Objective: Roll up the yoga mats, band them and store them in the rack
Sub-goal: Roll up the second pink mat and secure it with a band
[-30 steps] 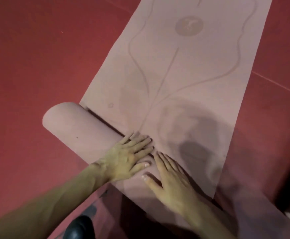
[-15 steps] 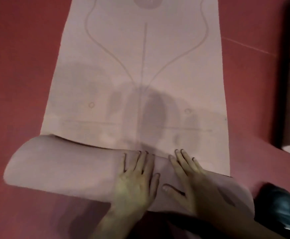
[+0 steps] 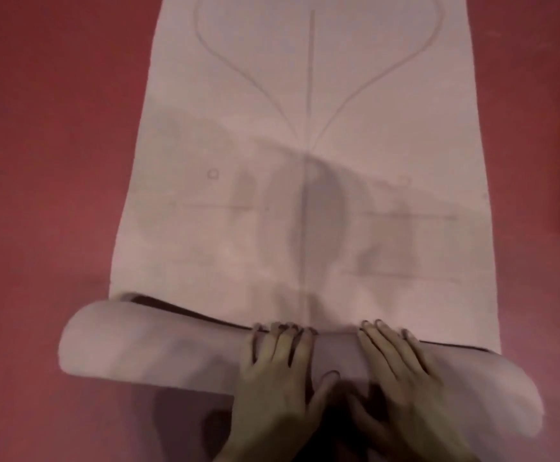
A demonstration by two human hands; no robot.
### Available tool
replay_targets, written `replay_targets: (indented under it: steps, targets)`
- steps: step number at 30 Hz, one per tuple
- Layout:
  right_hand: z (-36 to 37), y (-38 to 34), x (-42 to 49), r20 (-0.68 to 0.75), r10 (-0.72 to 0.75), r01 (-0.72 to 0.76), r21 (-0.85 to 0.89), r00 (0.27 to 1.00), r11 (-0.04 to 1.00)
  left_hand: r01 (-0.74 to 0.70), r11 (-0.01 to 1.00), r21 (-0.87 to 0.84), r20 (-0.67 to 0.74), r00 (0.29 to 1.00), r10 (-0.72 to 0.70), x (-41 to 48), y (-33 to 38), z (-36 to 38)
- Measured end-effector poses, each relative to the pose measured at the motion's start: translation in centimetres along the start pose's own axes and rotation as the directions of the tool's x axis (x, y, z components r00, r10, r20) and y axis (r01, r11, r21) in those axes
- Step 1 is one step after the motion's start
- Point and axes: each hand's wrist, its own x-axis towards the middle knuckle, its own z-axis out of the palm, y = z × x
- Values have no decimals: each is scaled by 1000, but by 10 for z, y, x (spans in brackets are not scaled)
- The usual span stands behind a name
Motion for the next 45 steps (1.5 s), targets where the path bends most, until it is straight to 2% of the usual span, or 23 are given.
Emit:
replay_targets:
  steps: [2, 5, 9, 13, 17, 20, 25, 29, 33, 37, 42, 45]
  targets:
    - [7, -7, -15, -14, 16, -16, 14, 1000, 1000, -25, 1000, 9, 0, 1000, 25, -15, 0, 3]
    - [6, -15, -44, 51, -14, 12, 41, 999, 999, -15, 1000, 26, -13, 1000, 15, -45, 11, 2]
    - [12, -22, -70, -11, -42, 42, 20, 999, 999, -24, 1000, 17, -62, 998, 25, -66, 13, 3]
    - [11, -22, -70, 3, -12, 12, 22, 1000, 1000, -28, 998, 54, -50, 998, 31, -75, 16, 8]
    - [12, -31, -71, -156, -7, 5, -13, 988, 1000, -9, 999, 37, -71, 997, 11, -83, 14, 7]
    - [13, -33, -76, -202, -6, 5, -6, 979, 1000, 34, 999, -36, -68, 997, -37, -84, 13, -1]
    - [19, -30, -83, -195, 20, -16, 18, 981, 1000, 83, 991, -104, -183, 978, -101, -109, -10, -8]
    - [23, -32, -94, -184, 23, -15, 42, 983, 999, 28, 996, -83, -151, 988, -40, -133, -38, 6]
    - [16, -36, -99, -210, -8, 9, 3, 978, 1000, 48, 977, -207, -63, 996, -62, -132, -40, 16]
    - [10, -41, -100, -219, 0, -11, -51, 976, 999, -5, 950, -314, -90, 996, -25, -118, -50, 19]
    - [10, -43, -101, -188, -7, -3, -54, 982, 999, 91, 893, -442, -107, 982, -153, -138, -54, 33]
    - [16, -43, -104, -140, -9, 2, -46, 990, 999, 38, 901, -433, -156, 981, -116, -157, -60, 35]
